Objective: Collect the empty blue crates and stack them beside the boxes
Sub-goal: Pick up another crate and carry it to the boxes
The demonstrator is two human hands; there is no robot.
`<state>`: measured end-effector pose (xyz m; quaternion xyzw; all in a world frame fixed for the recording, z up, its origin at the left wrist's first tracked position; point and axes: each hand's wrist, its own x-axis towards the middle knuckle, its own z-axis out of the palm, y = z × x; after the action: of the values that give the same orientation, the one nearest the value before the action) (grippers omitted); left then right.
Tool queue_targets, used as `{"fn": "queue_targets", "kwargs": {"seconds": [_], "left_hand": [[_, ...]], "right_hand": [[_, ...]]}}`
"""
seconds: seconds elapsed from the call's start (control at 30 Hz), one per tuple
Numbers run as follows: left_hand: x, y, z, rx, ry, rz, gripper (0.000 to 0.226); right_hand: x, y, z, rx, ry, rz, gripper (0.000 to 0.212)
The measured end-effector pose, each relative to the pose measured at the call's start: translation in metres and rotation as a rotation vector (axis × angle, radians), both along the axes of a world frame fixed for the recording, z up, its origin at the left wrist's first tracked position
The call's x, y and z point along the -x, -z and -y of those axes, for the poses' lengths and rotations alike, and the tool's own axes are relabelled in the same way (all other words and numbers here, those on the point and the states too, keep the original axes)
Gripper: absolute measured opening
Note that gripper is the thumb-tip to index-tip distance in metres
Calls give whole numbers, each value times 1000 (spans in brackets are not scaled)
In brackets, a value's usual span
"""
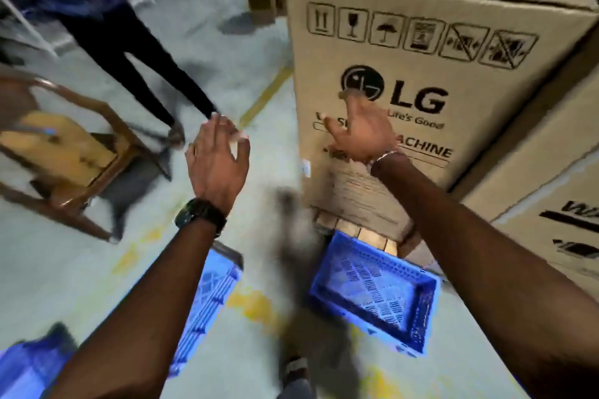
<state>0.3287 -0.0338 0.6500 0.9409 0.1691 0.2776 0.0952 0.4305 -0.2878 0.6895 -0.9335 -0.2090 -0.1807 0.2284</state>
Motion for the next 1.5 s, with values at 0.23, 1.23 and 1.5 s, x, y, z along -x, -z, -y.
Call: {"fn": "queue_targets", "kwargs": {"seconds": [0.23,1.23,1.5], "left_hand": [[115,-88,-147,47,-295,54,71],[359,658,-480,594,-1068,-354,64],[364,798,-456,858,-1264,-111,60]], "right_hand": [[27,-93,-195,-81,-316,168,58],[21,688,-643,434,-684,-545,60],[18,839,-607,305,-386,-751,51]]}}
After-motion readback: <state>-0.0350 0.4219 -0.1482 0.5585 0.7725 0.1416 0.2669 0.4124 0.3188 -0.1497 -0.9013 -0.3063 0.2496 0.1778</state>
